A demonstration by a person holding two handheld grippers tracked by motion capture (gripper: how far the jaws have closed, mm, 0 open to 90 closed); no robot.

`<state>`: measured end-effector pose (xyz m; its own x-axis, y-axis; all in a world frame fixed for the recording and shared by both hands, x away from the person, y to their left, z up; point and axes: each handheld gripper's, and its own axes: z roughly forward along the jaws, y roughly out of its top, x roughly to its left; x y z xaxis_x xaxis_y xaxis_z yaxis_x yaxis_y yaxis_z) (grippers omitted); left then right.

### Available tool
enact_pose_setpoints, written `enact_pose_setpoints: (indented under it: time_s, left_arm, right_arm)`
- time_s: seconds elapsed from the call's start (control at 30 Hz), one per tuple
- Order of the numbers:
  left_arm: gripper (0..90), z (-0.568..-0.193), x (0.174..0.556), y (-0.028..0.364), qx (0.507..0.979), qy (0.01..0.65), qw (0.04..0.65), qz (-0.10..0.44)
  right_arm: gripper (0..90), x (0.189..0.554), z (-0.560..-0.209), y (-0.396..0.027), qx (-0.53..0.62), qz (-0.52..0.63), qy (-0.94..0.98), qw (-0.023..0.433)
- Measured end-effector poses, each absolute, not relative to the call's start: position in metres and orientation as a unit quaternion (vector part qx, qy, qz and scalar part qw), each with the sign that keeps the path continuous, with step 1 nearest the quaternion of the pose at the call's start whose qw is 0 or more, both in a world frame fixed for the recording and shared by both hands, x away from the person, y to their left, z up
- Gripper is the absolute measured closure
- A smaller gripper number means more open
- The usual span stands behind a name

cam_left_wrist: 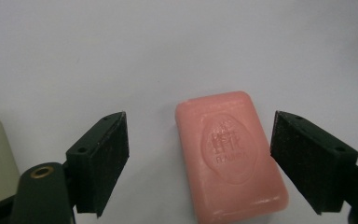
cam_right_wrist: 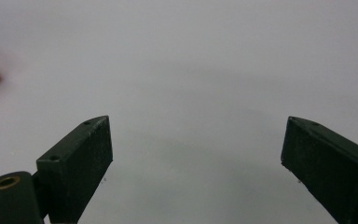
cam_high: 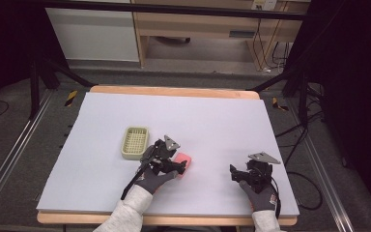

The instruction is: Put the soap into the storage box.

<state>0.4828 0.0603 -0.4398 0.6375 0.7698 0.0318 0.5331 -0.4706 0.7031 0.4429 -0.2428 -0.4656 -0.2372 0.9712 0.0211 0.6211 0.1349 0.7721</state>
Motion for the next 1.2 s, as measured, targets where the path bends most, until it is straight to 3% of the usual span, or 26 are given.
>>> enact_pose_setpoints:
  time_s: [0.87, 1.2]
  left_arm:
    - [17.8, -0.463, 0.489, 0.042, 0.856, 0.392, 0.301, 0.155]
    - [21.5, -0.468, 0.490, 0.039, 0.858, 0.396, 0.293, 0.144]
  right_arm:
    - [9.1, 0.444, -0.467, -0.241, 0.561, 0.334, 0.713, 0.253]
    - [9.0, 0.444, -0.467, -0.240, 0.562, 0.334, 0.713, 0.252]
